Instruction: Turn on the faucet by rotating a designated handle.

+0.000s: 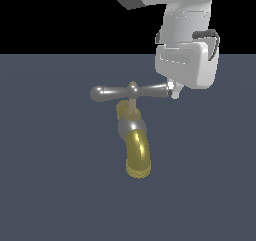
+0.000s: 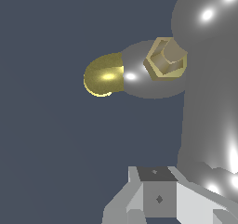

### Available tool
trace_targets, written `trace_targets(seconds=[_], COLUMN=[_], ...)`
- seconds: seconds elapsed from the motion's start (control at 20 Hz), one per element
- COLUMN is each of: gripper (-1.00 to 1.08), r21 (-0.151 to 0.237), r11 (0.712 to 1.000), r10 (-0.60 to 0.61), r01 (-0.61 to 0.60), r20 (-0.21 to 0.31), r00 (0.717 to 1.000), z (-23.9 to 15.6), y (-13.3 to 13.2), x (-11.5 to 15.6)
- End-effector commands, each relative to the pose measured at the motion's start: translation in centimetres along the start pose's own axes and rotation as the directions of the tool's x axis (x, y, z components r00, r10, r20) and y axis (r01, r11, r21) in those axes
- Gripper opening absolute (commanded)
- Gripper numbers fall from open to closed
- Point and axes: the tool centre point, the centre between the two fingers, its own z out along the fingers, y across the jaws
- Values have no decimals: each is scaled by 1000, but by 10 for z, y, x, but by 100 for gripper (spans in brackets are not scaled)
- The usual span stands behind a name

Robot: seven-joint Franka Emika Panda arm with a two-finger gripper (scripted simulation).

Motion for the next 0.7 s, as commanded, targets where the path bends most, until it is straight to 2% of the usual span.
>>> trace_targets(seconds=[0.0,0.65], gripper=[-100,-100], r21=[-2,-2], r11=[1000,1000], r10=[-2,-2], r01=[2,2], r20=[3,3], r00=[1000,1000], z=[0,0], y=[8,41], x=[-1,-5])
